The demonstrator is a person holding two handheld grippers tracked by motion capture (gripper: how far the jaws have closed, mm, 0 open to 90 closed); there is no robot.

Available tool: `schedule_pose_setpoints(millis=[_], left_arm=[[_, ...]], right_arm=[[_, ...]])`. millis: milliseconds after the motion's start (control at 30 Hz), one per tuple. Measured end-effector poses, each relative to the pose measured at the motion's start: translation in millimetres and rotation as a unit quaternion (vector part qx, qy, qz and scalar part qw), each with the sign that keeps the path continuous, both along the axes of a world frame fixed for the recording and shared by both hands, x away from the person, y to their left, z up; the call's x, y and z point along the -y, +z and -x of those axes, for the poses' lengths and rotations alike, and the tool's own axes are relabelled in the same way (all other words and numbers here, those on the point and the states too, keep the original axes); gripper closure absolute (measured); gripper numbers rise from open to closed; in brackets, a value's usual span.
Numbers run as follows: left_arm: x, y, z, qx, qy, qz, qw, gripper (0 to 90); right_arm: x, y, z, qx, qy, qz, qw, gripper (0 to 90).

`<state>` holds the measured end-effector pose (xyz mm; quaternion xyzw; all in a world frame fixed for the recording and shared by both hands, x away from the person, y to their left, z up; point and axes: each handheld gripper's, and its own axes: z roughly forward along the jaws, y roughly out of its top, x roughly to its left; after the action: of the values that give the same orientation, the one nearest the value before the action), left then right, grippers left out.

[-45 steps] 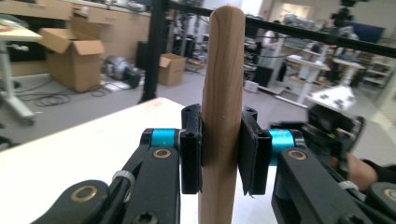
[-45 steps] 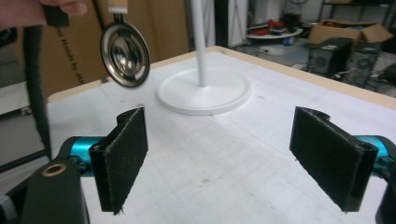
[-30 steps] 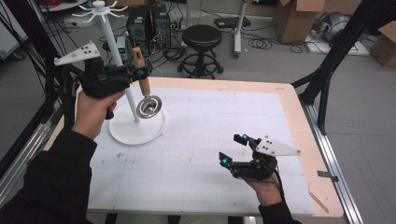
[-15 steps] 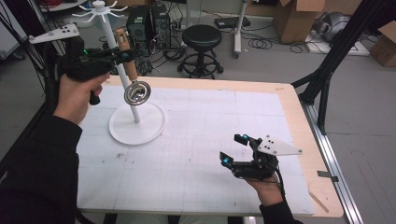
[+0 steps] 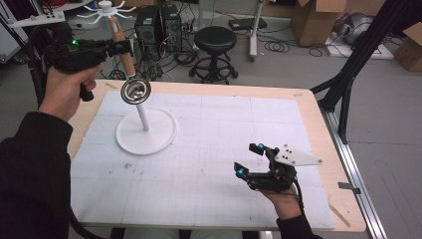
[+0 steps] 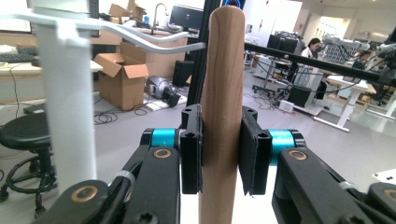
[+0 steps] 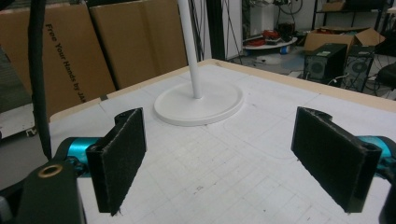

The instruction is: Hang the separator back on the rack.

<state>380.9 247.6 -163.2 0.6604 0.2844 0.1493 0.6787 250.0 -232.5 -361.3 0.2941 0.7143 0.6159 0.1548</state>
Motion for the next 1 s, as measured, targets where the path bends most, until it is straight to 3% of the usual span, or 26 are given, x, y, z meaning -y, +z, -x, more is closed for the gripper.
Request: schedule_pose_setpoints(millis=[267, 367, 500, 600, 700, 900, 1000], left_arm=[[-5.7, -3.6, -8.2, -0.017, 0.012, 0.001, 0.9998, 72.7], [-5.8, -5.4, -9.7, -0.021, 0.017, -0.009, 0.9996, 72.7], [-6.1, -7.4, -6.6, -0.011, 0.034, -0.009, 0.9993, 71.6], [-9.2, -12.1, -1.0, -0.005, 0.068, -0.009, 0.9976, 52.7], [-17.4, -20.2, 5.7, 0.001, 0.087, -0.007, 0.9961, 43.0], [-37.3, -48.7, 29.0, -0.006, 0.095, 0.010, 0.9954, 37.9], [-39.6, -68.4, 44.3, -0.002, 0.095, 0.004, 0.9954, 33.5]], right_arm=[[-1.2, 0.3, 0.7, 0.000, 0.003, 0.000, 1.0000, 17.0], [-0.9, 0.5, 0.9, 0.002, 0.003, 0.000, 1.0000, 17.0], [1.7, 0.7, 1.0, 0.002, -0.001, -0.003, 1.0000, 17.0], [4.7, 0.8, 1.5, 0.003, -0.007, 0.000, 1.0000, 17.0], [8.7, 1.1, 2.1, 0.002, -0.014, -0.002, 0.9999, 17.0], [15.0, 1.5, 3.5, 0.006, -0.029, 0.003, 0.9996, 17.0], [20.6, -0.8, 4.4, 0.006, -0.047, 0.011, 0.9988, 17.0]])
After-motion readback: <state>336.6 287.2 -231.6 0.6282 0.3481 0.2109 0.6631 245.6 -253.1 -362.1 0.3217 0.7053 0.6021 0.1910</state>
